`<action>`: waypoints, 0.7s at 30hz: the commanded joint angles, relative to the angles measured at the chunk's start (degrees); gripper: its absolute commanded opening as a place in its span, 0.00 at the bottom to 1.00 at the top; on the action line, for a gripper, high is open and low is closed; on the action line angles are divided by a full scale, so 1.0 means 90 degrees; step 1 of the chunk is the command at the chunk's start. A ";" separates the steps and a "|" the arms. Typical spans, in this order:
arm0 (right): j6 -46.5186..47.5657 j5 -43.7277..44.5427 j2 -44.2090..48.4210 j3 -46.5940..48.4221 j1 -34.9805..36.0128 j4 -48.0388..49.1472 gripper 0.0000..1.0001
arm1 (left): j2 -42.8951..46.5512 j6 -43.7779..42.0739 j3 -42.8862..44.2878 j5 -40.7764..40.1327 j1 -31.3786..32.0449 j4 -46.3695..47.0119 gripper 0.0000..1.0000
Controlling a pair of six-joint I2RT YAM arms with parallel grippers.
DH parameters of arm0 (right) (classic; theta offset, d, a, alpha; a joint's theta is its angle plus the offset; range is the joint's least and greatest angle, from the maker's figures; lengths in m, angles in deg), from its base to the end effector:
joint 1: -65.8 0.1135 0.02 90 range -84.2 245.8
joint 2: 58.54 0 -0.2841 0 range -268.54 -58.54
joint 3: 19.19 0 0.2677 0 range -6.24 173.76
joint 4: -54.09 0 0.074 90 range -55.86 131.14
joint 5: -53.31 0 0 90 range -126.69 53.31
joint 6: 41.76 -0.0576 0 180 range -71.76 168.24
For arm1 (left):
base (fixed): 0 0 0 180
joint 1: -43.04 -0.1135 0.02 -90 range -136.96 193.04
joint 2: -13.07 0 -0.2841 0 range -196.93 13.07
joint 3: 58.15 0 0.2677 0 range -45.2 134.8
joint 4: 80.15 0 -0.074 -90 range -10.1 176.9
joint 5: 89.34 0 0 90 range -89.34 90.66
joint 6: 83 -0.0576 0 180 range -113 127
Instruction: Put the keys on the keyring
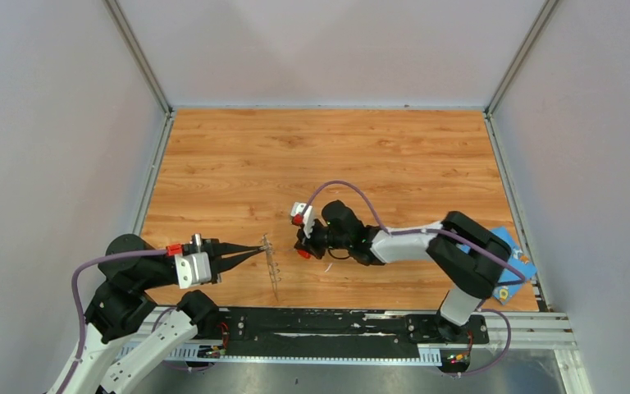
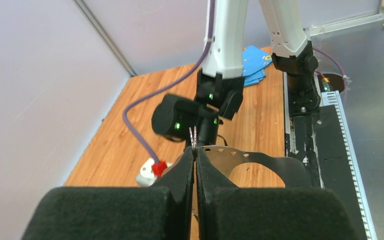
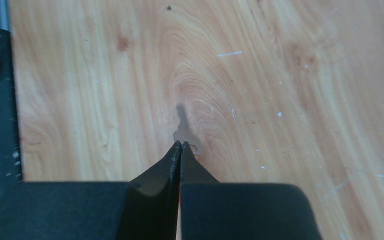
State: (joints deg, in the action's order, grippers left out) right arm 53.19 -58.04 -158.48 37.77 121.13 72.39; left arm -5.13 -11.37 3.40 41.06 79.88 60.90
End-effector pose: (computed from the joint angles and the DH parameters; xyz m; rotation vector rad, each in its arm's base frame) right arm 0.1994 0.3252 0.1575 -1.2617 1.6725 0.9222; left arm 0.0275 -0.0672 0.3950 1.1851 1.0203 -0.7796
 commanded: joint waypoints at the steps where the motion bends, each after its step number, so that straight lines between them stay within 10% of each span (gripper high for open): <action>1: 0.0538 -0.0240 0.1256 -0.0590 -0.0047 0.0362 0.00 | 0.0098 0.0075 0.0074 0.0158 0.0008 0.0058 0.00; 10: 0.1018 -0.0943 0.3813 -0.1282 0.0000 -0.0369 0.00 | 0.0062 0.0336 -0.0322 0.0858 0.0008 0.0203 0.00; 21: 0.1804 -0.3061 0.5416 0.0410 0.0000 -0.2871 0.00 | -0.0554 0.1307 -0.0808 0.1963 0.0008 0.1900 0.00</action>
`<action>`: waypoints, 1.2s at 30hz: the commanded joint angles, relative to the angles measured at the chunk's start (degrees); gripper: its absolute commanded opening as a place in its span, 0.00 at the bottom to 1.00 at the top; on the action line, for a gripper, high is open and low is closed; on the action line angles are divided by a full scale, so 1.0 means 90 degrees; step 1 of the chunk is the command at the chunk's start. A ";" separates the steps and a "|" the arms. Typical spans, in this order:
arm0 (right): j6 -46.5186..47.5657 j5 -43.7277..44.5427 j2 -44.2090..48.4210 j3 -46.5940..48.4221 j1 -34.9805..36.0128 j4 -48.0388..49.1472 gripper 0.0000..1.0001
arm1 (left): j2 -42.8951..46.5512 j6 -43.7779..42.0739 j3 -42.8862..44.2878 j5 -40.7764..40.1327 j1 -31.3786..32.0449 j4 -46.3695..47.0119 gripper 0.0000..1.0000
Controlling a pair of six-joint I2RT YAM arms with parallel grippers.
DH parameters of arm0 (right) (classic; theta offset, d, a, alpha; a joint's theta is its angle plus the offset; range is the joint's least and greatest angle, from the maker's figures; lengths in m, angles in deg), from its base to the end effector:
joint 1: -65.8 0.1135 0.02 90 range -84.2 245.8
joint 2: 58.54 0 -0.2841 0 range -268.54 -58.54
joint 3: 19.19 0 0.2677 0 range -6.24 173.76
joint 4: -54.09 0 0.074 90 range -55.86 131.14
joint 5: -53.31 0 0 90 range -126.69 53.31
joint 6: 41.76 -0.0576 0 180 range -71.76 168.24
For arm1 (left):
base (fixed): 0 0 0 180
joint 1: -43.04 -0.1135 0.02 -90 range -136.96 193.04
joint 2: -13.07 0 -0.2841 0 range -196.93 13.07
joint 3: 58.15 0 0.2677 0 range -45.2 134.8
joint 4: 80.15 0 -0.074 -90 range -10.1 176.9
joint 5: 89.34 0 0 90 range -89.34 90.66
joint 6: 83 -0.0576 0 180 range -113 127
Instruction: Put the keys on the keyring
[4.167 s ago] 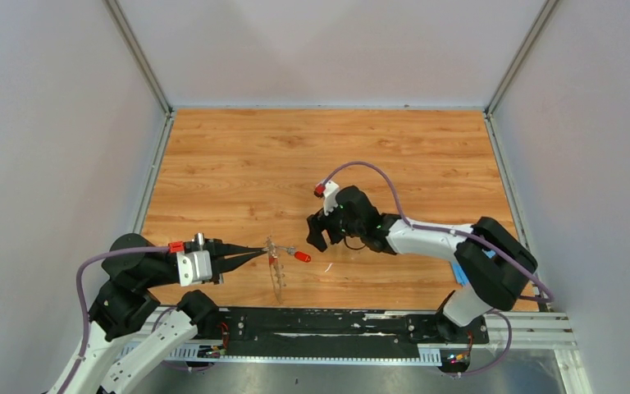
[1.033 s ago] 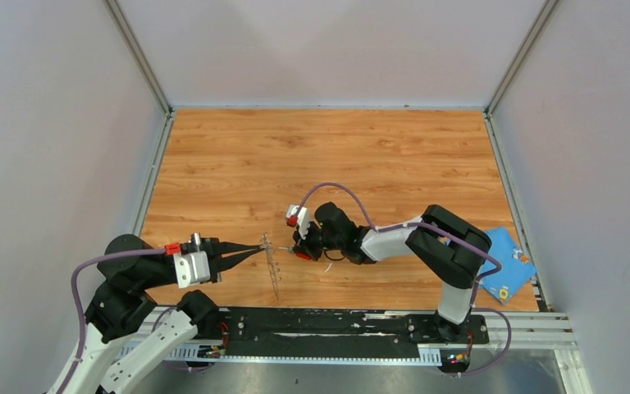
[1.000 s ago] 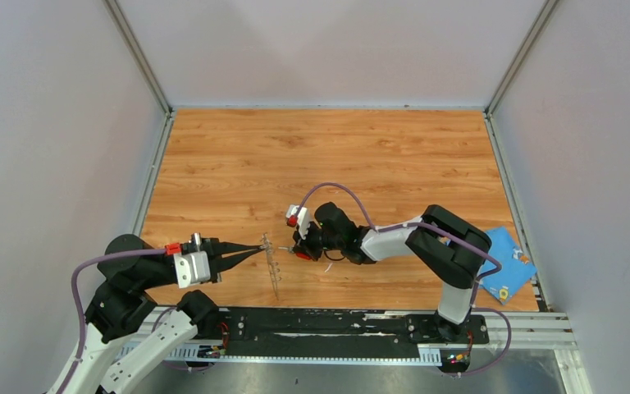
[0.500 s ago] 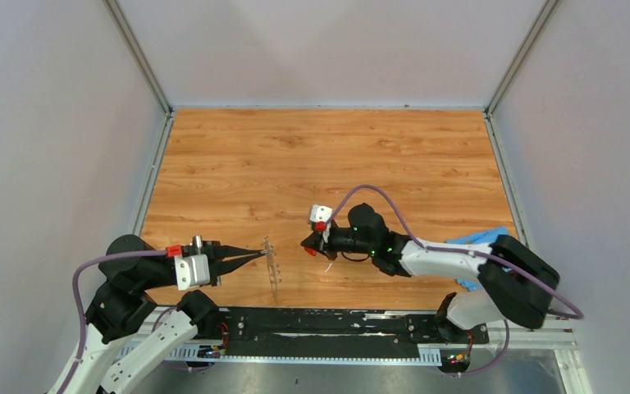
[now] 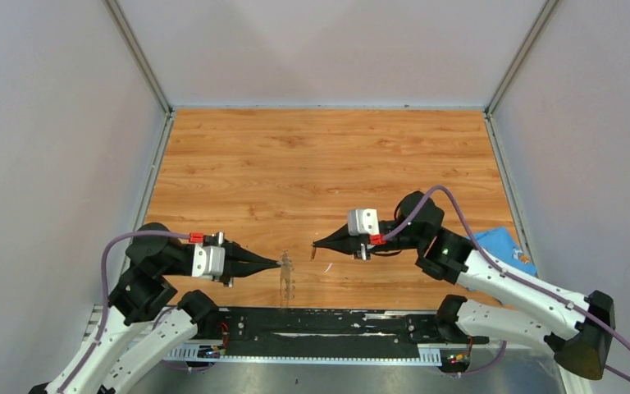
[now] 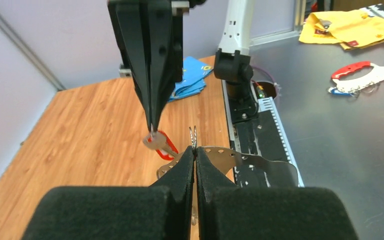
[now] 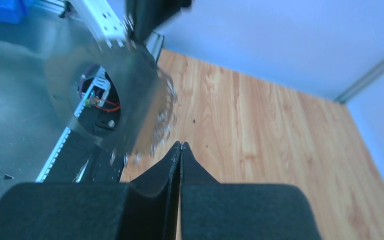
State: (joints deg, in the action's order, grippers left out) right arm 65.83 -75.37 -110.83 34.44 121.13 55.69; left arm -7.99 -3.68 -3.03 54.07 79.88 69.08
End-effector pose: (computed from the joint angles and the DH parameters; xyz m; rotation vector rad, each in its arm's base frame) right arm 0.1027 0.2118 0.3506 -1.3577 0.8906 1.0244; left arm 0.0401 -0.0879 0.3717 1.2858 1.0115 -1.0536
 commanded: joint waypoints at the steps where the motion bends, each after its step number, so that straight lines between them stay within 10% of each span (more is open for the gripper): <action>1: 0.0404 -0.1284 0.0086 0.0967 0.0004 -0.1094 0.00 | -0.0301 0.0492 -0.0109 0.0601 0.0011 0.1118 0.00; 36: 0.3193 -0.1921 -0.0954 0.3643 0.0861 -0.3738 0.00 | -0.1520 -0.0877 0.0646 0.2250 0.0008 0.1633 0.00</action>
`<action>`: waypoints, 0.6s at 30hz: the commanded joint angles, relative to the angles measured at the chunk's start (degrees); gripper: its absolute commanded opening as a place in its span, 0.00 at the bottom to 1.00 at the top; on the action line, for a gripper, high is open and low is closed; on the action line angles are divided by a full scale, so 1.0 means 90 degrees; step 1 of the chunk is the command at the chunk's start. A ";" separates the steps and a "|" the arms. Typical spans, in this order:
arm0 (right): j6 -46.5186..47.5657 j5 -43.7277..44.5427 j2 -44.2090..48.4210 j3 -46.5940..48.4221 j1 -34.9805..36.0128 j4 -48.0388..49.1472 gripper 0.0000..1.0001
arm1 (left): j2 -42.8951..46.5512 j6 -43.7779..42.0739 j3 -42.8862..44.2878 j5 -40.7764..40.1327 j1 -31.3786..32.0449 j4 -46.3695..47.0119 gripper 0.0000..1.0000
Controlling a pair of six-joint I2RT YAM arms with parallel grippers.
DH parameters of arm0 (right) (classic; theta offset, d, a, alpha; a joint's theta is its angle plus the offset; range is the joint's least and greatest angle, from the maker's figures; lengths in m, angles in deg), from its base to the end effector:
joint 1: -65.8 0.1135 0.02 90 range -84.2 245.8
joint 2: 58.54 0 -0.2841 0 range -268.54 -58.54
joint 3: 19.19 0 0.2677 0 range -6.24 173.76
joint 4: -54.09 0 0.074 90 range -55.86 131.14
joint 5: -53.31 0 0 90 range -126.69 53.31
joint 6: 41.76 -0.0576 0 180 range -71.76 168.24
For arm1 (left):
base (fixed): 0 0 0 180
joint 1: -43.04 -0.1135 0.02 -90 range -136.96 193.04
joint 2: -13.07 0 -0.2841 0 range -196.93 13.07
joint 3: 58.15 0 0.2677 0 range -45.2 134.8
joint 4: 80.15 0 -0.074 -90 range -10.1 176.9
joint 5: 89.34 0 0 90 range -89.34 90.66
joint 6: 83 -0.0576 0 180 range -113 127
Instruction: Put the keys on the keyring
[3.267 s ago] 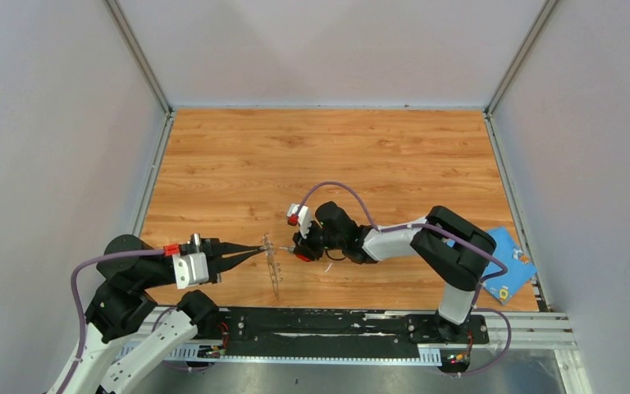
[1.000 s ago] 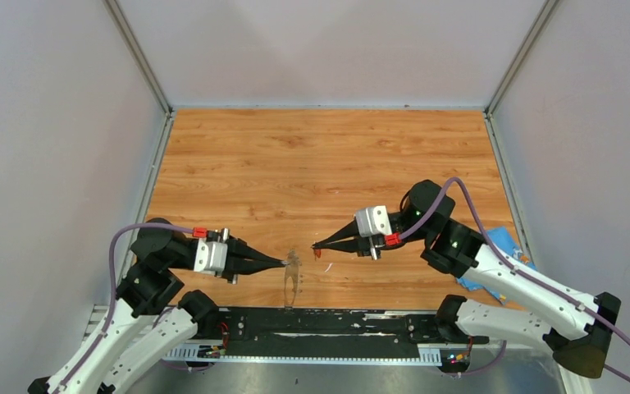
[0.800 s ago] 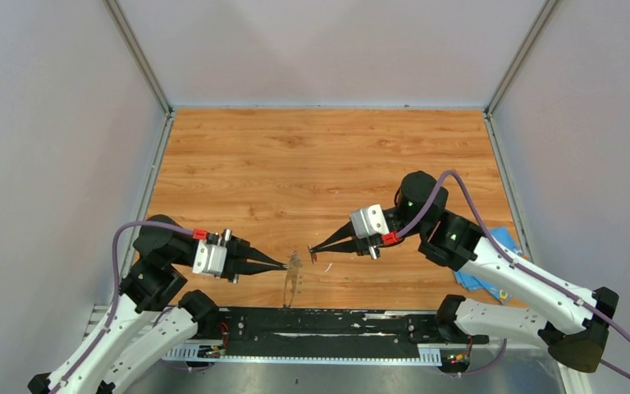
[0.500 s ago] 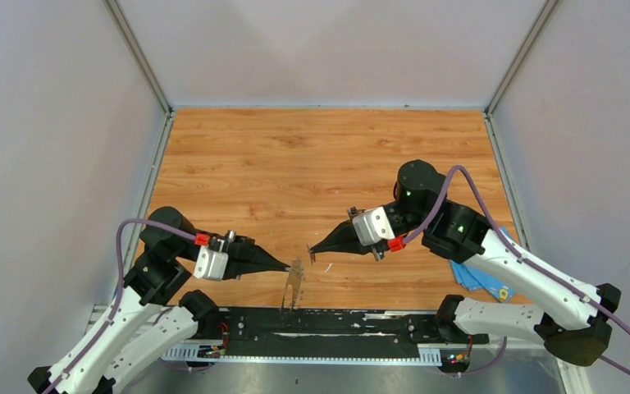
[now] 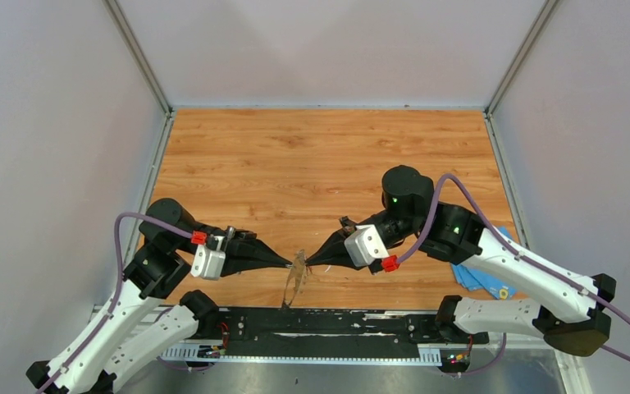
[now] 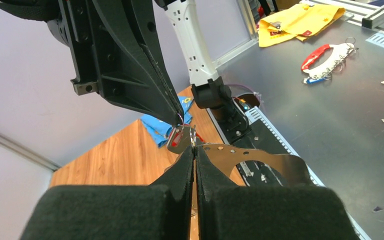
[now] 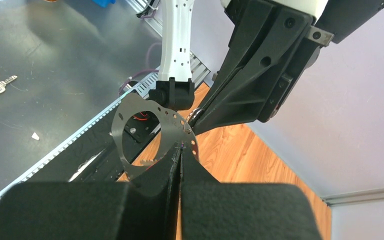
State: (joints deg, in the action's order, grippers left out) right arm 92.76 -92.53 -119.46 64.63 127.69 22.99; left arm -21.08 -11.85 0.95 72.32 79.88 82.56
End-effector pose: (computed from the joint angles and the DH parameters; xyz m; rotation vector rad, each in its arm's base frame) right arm 0.0681 0.2287 0.4508 -1.7236 0.3707 1.0489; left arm 0.0624 -0.1151 0.3982 1.5171 0.6319 -1.1304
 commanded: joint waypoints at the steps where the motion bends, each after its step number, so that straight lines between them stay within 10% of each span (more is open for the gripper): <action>1: 0.0209 -0.0014 -0.0003 0.0313 0.0148 -0.0103 0.00 | -0.0069 0.0045 0.0211 0.0235 0.0013 0.0110 0.00; 18: 0.0191 0.0018 -0.0118 0.0385 0.0286 -0.0018 0.00 | -0.0091 0.0165 0.0185 0.0135 0.0008 0.0082 0.00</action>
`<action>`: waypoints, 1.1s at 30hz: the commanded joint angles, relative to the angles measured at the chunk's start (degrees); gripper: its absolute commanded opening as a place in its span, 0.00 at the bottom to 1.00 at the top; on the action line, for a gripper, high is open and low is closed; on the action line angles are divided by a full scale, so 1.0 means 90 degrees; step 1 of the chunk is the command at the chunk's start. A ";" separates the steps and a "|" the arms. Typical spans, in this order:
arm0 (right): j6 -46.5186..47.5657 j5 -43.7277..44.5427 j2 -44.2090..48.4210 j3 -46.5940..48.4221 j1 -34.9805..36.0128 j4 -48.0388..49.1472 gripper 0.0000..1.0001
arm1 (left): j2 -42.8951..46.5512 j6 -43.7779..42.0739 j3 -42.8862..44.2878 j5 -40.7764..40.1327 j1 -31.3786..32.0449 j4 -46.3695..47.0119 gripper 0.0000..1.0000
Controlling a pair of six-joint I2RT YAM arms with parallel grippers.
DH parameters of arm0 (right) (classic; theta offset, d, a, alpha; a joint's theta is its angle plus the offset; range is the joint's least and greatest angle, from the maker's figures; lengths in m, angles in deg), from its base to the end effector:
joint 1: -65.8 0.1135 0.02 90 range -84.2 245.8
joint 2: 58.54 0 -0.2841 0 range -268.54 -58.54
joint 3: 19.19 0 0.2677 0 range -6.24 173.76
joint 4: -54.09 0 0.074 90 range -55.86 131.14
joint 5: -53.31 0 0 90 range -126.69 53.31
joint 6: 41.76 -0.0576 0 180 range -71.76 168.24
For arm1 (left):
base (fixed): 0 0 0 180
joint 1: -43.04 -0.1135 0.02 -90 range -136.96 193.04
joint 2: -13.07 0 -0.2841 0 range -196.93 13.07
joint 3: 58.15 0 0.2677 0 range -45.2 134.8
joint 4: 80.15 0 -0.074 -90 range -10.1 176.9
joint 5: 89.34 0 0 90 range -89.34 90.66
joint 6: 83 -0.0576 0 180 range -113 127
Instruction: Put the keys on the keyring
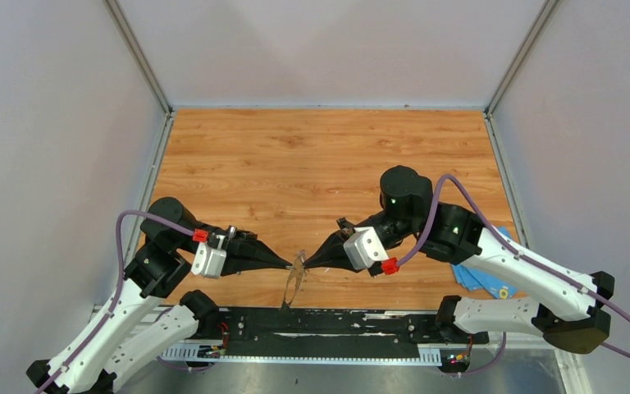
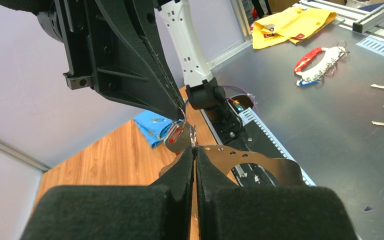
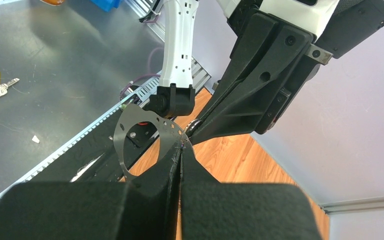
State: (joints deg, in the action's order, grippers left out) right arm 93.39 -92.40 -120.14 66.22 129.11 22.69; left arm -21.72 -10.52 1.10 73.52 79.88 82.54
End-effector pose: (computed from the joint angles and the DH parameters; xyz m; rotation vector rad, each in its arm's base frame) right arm 0.0632 0.2316 0.4574 -1.7256 0.3335 1.0528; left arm 0.0635 -0.1164 0.3978 1.5269 0.6453 -1.1669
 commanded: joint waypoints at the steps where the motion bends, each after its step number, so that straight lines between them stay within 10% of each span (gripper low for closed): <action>1: 0.0121 0.0006 -0.0051 0.0210 0.0133 0.0028 0.00 | -0.0017 0.0019 0.0168 -0.0008 0.0008 0.0089 0.00; 33: -0.0014 0.0100 -0.0194 0.0210 0.0177 0.0352 0.00 | 0.0020 -0.0324 0.0150 -0.0145 0.0008 -0.0209 0.00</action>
State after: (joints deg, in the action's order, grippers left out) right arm 93.35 -91.06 -121.82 66.25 129.92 24.89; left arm -21.70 -12.18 1.10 72.71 79.88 80.57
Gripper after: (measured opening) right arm 0.005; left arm 0.003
